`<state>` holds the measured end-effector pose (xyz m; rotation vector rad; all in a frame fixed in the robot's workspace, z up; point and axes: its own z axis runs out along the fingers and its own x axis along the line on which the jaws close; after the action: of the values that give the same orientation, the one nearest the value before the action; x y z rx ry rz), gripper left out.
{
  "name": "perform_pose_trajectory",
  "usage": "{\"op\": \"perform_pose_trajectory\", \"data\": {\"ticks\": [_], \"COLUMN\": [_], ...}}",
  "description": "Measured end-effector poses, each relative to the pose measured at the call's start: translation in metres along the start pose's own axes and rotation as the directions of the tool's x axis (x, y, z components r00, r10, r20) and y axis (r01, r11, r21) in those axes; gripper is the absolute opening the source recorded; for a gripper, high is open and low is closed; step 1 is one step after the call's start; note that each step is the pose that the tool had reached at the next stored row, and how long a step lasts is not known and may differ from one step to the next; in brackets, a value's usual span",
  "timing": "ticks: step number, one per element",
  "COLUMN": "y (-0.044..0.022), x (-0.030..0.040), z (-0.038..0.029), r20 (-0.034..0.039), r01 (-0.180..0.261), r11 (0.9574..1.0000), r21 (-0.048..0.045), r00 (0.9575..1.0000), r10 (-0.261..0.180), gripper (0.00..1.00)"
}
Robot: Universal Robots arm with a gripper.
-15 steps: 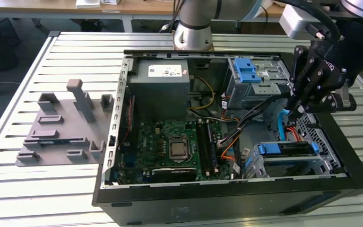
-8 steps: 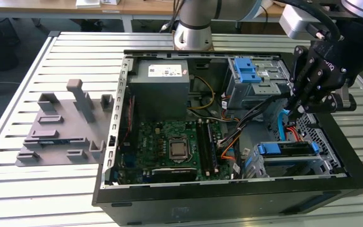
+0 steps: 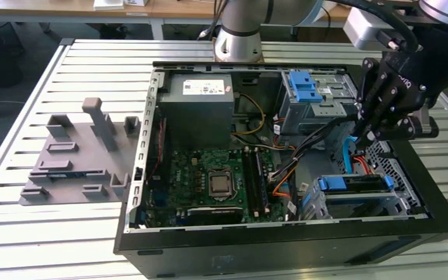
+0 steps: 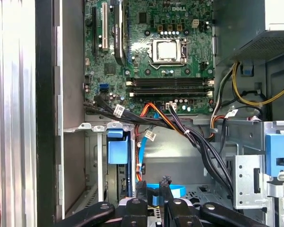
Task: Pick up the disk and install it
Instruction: 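Insert the second disk wire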
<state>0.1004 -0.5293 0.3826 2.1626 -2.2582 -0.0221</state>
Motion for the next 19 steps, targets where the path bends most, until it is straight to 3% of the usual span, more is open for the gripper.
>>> {"op": "perform_pose_trajectory", "data": {"ticks": [4, 9, 12, 17, 19], "y": [-0.0003, -0.0005, -0.0006, -0.0006, -0.0006], "x": [-0.0007, -0.0018, -0.0026, -0.0038, -0.0041], "z": [0.0019, 0.0049, 0.0068, 0.0100, 0.0117], "r20": [-0.0013, -0.0182, -0.0394, -0.0823, -0.0944], "r01": [0.000, 0.000, -0.001, -0.001, -0.002], "r11": [1.0000, 1.0000, 1.0000, 1.0000, 1.0000], "r21": [0.0000, 0.0008, 0.0017, 0.0036, 0.0041], "r00": [1.0000, 0.9998, 0.9992, 0.9966, 0.9955], "r10": [0.000, 0.000, 0.001, 0.002, 0.002], "gripper": [0.25, 0.25, 0.25, 0.25, 0.25]}}
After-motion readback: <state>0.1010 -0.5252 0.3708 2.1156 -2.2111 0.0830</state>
